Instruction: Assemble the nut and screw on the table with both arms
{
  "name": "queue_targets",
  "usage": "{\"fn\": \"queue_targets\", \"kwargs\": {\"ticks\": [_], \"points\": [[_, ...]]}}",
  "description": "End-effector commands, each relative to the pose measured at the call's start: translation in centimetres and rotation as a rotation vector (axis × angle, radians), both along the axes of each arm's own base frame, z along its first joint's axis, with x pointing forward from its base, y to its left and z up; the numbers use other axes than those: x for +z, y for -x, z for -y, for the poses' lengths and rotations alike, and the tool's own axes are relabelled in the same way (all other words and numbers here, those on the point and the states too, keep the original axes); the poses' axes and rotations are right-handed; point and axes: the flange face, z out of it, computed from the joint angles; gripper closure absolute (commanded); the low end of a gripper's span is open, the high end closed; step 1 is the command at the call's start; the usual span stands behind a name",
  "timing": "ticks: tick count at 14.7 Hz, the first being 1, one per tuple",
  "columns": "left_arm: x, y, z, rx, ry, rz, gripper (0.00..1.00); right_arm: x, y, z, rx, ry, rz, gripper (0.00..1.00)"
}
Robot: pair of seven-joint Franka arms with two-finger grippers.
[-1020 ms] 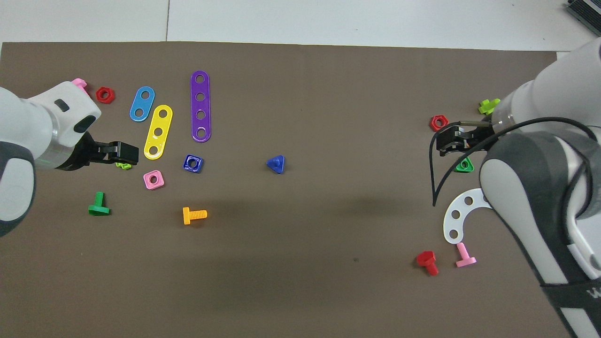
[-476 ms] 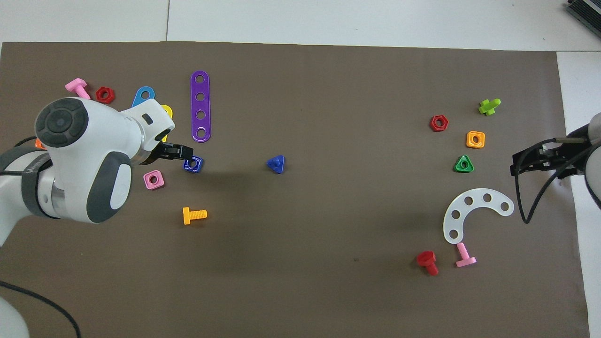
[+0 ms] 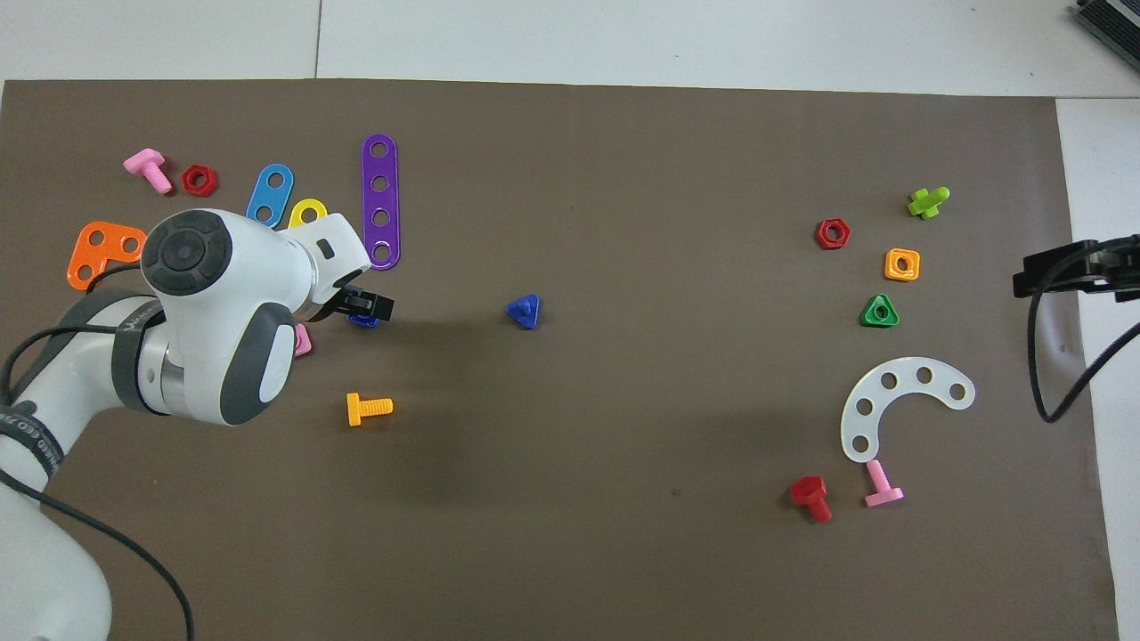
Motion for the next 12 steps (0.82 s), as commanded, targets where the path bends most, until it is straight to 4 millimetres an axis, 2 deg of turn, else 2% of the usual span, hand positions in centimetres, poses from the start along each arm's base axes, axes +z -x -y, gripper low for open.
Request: {"fn": "queue_targets", "kwargs": {"ticks": [1, 5, 12], "points": [[-1.9, 0.6, 0.7, -0.051, -0.017, 0.019, 0.05, 2.9, 0.8, -0.9, 0.021, -0.019, -0.017, 0.00], [-2.9, 0.5, 0.6, -0.084, -0.022, 0.011, 0.09, 1.4, 2.4, -1.2, -0.010, -0.028, -0.065, 0.00], [-4.1, 0.4, 0.6, -0.085, -0.022, 0.004, 0.22, 0.4, 3.1, -1.3, -0.046, -0.024, -0.067, 0.00]]}}
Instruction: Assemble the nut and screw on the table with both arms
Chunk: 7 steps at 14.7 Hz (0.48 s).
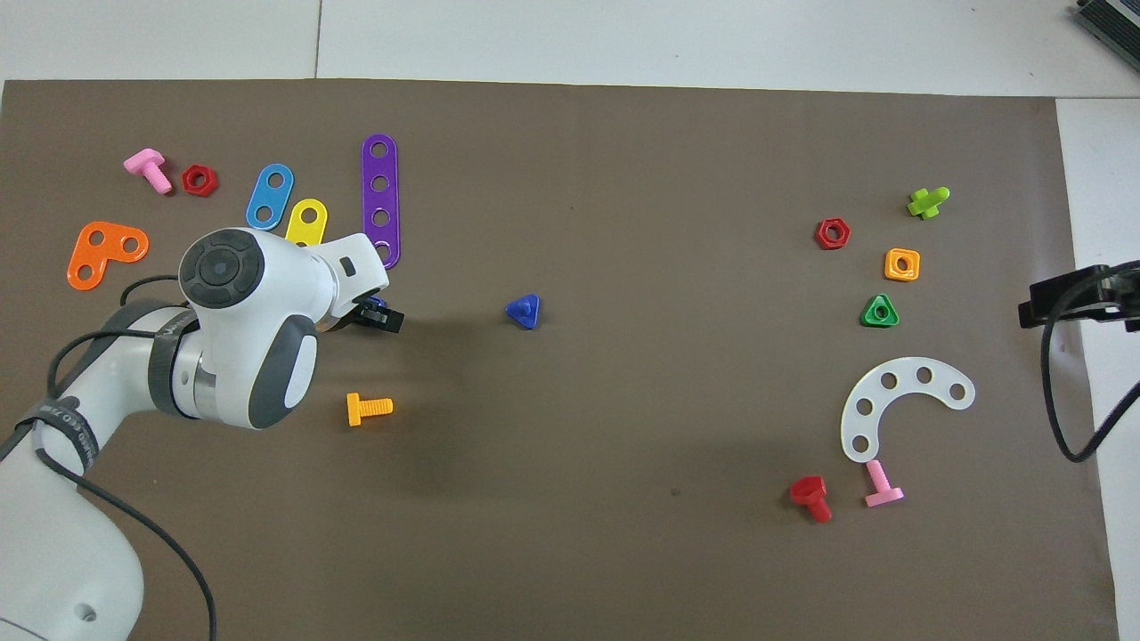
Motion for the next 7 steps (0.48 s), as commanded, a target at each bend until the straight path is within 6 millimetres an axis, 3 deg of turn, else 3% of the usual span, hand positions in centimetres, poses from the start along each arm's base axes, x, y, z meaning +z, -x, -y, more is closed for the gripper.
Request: {"fn": "queue_targets", "kwargs": {"ticks": [1, 7], "points": [[-0.57, 0.09, -0.04, -0.018, -0.014, 0.019, 0.24, -0.13, 1.23, -0.32, -0.034, -0.009, 0.022, 0.00], [-0.86, 0.15, -0.15, -0.016, -0.015, 0.014, 0.31, 0.05, 0.87, -1.16, -0.013, -0.013, 0.039, 0.00]]}}
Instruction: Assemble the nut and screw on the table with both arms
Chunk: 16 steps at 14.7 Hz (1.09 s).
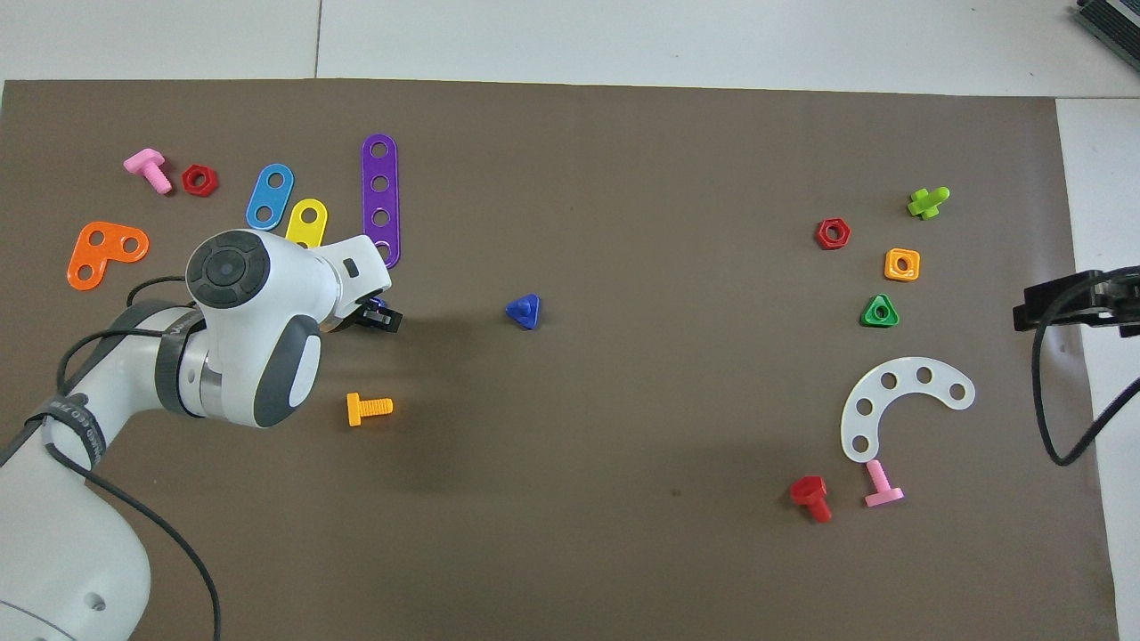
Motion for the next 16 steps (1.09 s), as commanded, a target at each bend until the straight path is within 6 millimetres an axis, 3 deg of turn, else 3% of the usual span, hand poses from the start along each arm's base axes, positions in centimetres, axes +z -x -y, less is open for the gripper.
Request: {"fn": "queue_targets", "kwargs": {"ticks": [1, 7, 14, 16], "points": [[-0.6, 0.2, -0.1, -0.016, -0.016, 0.011, 0.31, 0.1, 0.6, -0.4, -0.016, -0.015, 0.019, 0.00], [-0.8, 0.1, -0.4, -0.012, -0.016, 0.009, 0.37, 0.2, 0.7, 0.6, -0.027, -0.016, 0.018, 0.00], [-0.8, 0.0, -0.6, -0.011, -0.017, 0.008, 0.47, 0.1, 0.7, -0.1, -0.008, -0.001, 0.015, 0.00], [-0.6, -0.1, -0.7, -0.008, -0.017, 0.009, 0.52, 0.0, 0.8, 0.7, -0.020, -0.004, 0.012, 0.00]]}}
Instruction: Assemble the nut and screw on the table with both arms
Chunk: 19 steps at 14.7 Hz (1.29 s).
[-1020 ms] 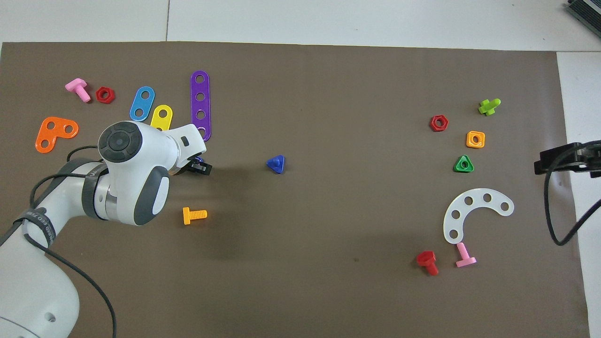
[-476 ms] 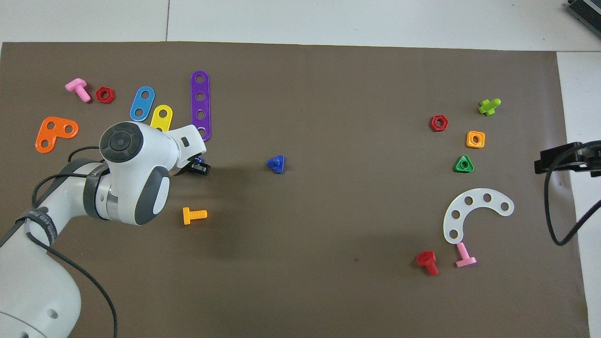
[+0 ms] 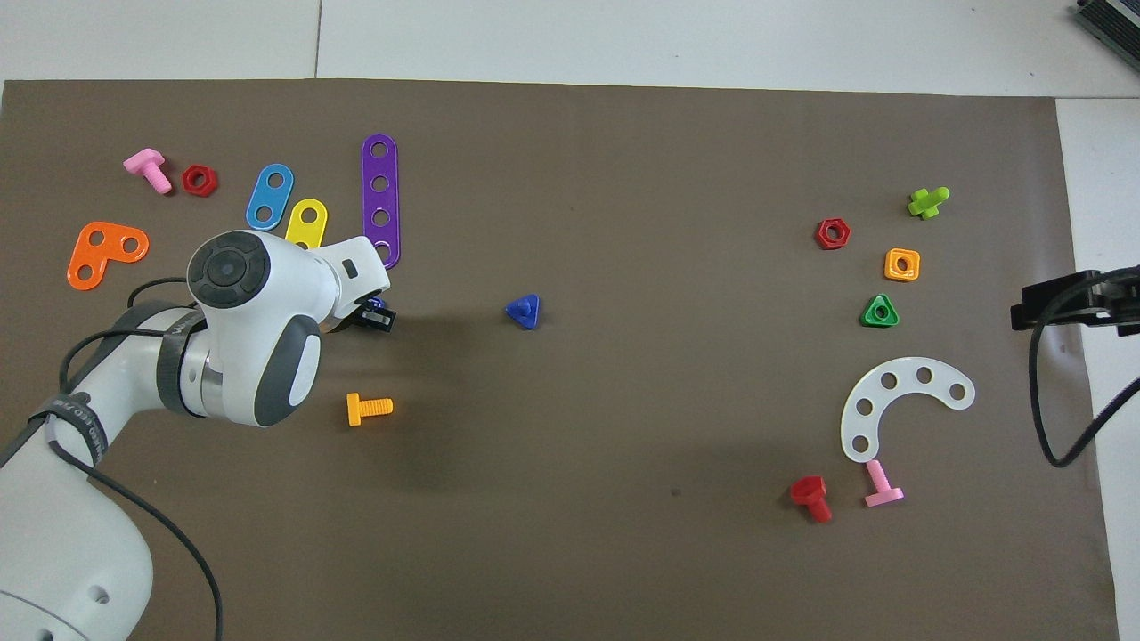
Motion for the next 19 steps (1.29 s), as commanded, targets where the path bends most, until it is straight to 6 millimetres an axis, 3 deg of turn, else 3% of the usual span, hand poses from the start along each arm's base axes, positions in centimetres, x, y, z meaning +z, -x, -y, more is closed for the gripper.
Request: {"fn": "queue_targets", "kwargs": {"ticks": [1, 9, 12, 19], "points": [[0.0, -0.1, -0.3, -0.013, -0.013, 0.016, 0.54, -0.1, 0.7, 0.8, -0.023, -0.002, 0.006, 0.00], [0.4, -0.6, -0.2, 0.004, -0.007, 0.017, 0.72, -0.1, 0.7, 0.0, -0.010, -0.009, 0.014, 0.00], [1.9, -1.5, 0.3, 0.053, 0.005, 0.012, 0.76, -0.1, 0.7, -0.1, -0.003, -0.009, 0.014, 0.00], [3.5, -1.3, 4.9, 0.228, 0.009, -0.034, 0.75, -1.2, -0.1, -0.3, 0.035, 0.008, 0.027, 0.00]]}}
